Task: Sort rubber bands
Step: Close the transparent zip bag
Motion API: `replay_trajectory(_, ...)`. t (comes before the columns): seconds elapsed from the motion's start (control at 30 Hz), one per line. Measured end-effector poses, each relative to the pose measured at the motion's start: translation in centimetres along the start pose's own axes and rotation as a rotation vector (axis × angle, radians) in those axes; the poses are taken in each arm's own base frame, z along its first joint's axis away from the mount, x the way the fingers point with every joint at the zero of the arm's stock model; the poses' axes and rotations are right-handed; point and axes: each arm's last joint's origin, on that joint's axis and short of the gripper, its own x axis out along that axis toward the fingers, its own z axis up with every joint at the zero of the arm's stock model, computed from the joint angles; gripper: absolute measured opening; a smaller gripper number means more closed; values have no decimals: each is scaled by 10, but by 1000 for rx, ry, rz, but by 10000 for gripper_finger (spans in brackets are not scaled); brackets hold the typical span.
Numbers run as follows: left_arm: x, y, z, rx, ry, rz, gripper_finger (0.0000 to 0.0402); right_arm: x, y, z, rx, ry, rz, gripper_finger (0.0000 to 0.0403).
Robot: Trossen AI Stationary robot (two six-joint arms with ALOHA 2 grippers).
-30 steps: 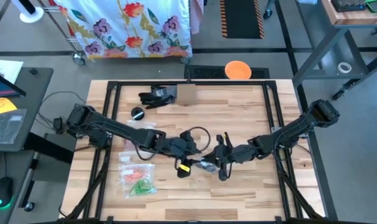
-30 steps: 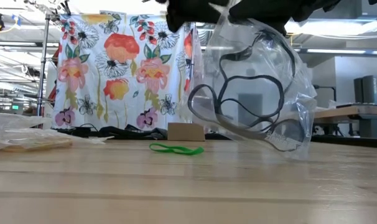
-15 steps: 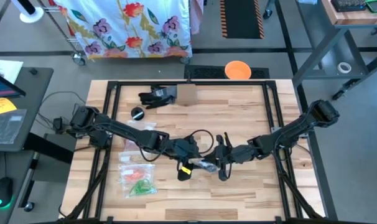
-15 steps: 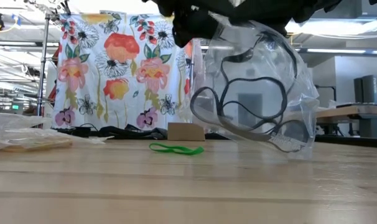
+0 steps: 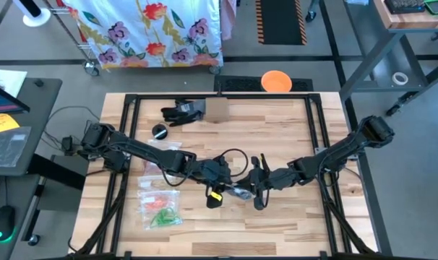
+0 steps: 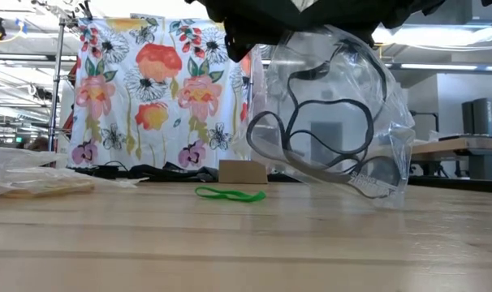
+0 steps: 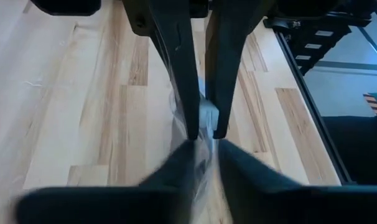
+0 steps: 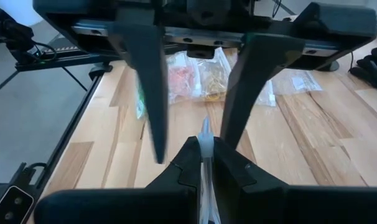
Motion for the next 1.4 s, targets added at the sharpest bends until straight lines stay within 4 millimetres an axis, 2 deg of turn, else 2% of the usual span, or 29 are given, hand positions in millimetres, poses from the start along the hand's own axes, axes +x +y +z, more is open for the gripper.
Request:
replay_trajectory(0.07, 0, 0, 0, -5, 0, 0, 28, 0, 0, 0, 0, 0, 0, 17)
replay_trajectory(0.2, 0, 0, 0, -11, -4, 1, 4, 0, 0, 0, 0, 1, 3, 17)
replay_trajectory(1.4, 1, -2, -1, -12, -2, 11, 0, -4, 3, -8, 1, 87, 13, 17)
